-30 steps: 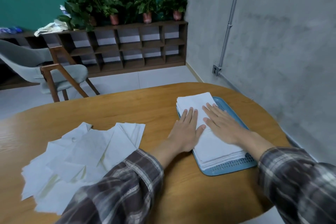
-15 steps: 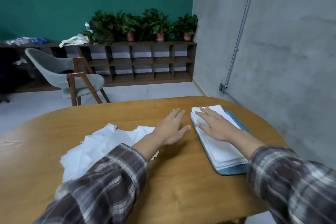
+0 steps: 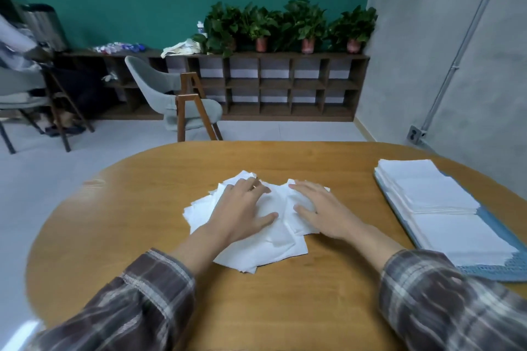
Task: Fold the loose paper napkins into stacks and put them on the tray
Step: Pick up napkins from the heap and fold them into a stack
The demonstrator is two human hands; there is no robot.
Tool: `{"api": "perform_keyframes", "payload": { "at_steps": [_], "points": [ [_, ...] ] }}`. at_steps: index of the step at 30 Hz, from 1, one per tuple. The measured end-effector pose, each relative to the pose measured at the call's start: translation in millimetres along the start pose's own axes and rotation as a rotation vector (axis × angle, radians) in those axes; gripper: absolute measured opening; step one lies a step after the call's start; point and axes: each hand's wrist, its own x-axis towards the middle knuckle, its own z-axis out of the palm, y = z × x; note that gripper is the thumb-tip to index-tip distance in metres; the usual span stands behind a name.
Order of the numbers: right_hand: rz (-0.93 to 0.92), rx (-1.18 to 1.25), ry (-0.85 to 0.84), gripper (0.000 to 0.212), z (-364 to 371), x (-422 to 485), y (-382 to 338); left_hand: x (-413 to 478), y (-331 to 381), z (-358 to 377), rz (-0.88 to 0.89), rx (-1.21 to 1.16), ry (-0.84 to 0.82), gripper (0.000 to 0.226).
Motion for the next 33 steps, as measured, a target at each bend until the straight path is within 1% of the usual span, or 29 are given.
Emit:
{"api": "perform_keyframes", "payload": {
  "at_steps": [2, 4, 7, 11, 15, 19, 22, 24, 25, 27, 29, 33],
  "points": [
    [-0.028, 0.044, 0.019, 0.052, 18.9, 4.0, -6.8, -14.7, -12.3, 7.5, -0.016, -0.051, 0.015, 0.075],
    [-0.009, 0.051, 0.04, 0.052, 35.8, 6.9, -5.4, -21.8, -20.3, 18.6, -0.026, -0.142, 0.032, 0.073],
    [0.013, 0.048, 0.084, 0.063, 48.9, 11.5, 4.6, -16.0, -25.2, 30.4, -0.052, -0.258, 0.09, 0.067],
    [0.005, 0.035, 0.17, 0.048, 51.2, 20.5, 21.0, 4.3, -28.7, 42.6, -0.023, -0.302, 0.147, 0.061],
    [-0.007, 0.045, 0.224, 0.05, 51.9, 22.8, 26.3, 15.6, -30.9, 48.3, 0.034, -0.306, 0.181, 0.056],
    [-0.103, 0.063, 0.346, 0.03, 54.7, 26.5, 26.3, 16.0, -33.6, 46.5, 0.104, -0.255, 0.15, 0.048],
    [-0.154, 0.114, 0.446, 0.024, 50.6, 26.0, 24.7, 15.1, -30.6, 46.0, 0.113, -0.253, 0.139, 0.046],
    [-0.206, 0.137, 0.498, 0.016, 46.2, 23.3, 24.0, 15.2, -28.9, 45.3, 0.123, -0.266, 0.143, 0.045],
    [-0.224, 0.153, 0.5, 0.013, 44.0, 21.1, 23.4, 15.4, -28.2, 44.9, 0.135, -0.267, 0.147, 0.044],
    [-0.233, 0.204, 0.482, 0.012, 41.6, 16.5, 20.7, 15.3, -28.8, 45.2, 0.149, -0.278, 0.153, 0.041],
    [-0.198, 0.262, 0.472, 0.011, 40.1, 12.2, 17.2, 14.3, -29.2, 45.4, 0.152, -0.3, 0.151, 0.041],
    [-0.166, 0.263, 0.482, 0.005, 34.8, 5.7, 15.5, 12.0, -28.3, 43.2, 0.17, -0.349, 0.185, 0.035]
  ]
}}
